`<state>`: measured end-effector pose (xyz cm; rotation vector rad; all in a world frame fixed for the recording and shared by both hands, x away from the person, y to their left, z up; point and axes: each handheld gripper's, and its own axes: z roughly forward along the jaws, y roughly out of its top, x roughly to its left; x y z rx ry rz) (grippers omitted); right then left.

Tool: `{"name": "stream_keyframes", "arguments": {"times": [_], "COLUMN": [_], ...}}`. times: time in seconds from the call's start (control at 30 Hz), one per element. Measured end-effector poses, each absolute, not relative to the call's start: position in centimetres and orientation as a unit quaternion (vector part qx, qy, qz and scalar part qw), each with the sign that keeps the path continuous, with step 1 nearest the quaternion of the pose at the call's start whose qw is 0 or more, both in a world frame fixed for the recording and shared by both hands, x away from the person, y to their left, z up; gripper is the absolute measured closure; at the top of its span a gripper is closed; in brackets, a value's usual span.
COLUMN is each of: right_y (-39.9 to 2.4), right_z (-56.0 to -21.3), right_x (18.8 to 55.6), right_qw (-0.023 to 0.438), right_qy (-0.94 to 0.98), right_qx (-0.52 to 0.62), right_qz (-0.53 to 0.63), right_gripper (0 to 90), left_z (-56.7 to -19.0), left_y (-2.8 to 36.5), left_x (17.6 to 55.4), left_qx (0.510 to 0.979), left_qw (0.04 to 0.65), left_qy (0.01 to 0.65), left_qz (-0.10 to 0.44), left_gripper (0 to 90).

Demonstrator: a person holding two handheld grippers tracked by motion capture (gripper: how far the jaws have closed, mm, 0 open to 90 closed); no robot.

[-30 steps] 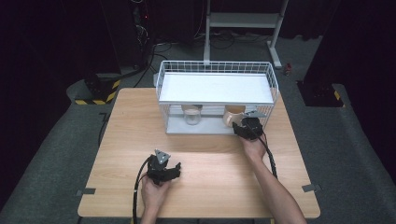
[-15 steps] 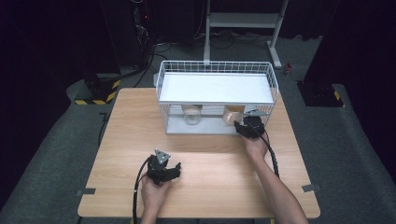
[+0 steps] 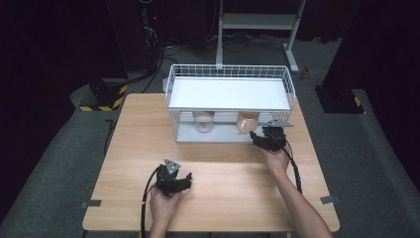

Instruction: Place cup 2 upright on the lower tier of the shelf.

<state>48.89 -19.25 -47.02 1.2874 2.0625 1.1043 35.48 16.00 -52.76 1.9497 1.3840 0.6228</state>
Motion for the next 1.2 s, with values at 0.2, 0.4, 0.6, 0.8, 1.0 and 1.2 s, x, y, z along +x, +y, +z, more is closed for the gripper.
{"name": "stream_keyframes", "arguments": {"times": [0.2, 0.4, 0.6, 0.8, 1.0, 1.2], "right_y": [-19.6, -20.2, -20.8, -21.4, -22.1, -22.6], "right_z": [-46.7, -46.5, -46.2, -46.0, -45.8, -45.6], "right_x": [47.8, 47.1, 46.4, 45.8, 45.4, 44.9], "right_qw": [0.231, 0.226, 0.223, 0.22, 0.217, 0.216], "right_qy": [0.751, 0.748, 0.748, 0.747, 0.744, 0.742], "right_qx": [0.46, 0.459, 0.456, 0.451, 0.453, 0.451], "right_qz": [0.413, 0.422, 0.429, 0.436, 0.441, 0.447], "right_gripper": [40.3, 39.1, 37.5, 36.1, 35.5, 35.3], "left_z": [-52.8, -52.8, -52.8, -52.8, -52.8, -52.8], "left_y": [16.0, 16.0, 16.0, 16.0, 16.0, 16.0], "left_x": [35.5, 35.5, 35.5, 35.5, 35.5, 35.5], "left_qx": [0.745, 0.745, 0.745, 0.745, 0.745, 0.745], "left_qw": [0.329, 0.329, 0.329, 0.329, 0.329, 0.329], "left_qy": [0.529, 0.529, 0.529, 0.529, 0.529, 0.529], "left_qz": [0.238, 0.238, 0.238, 0.238, 0.238, 0.238], "left_gripper": [23.3, 23.3, 23.3, 23.3, 23.3, 23.3]}}
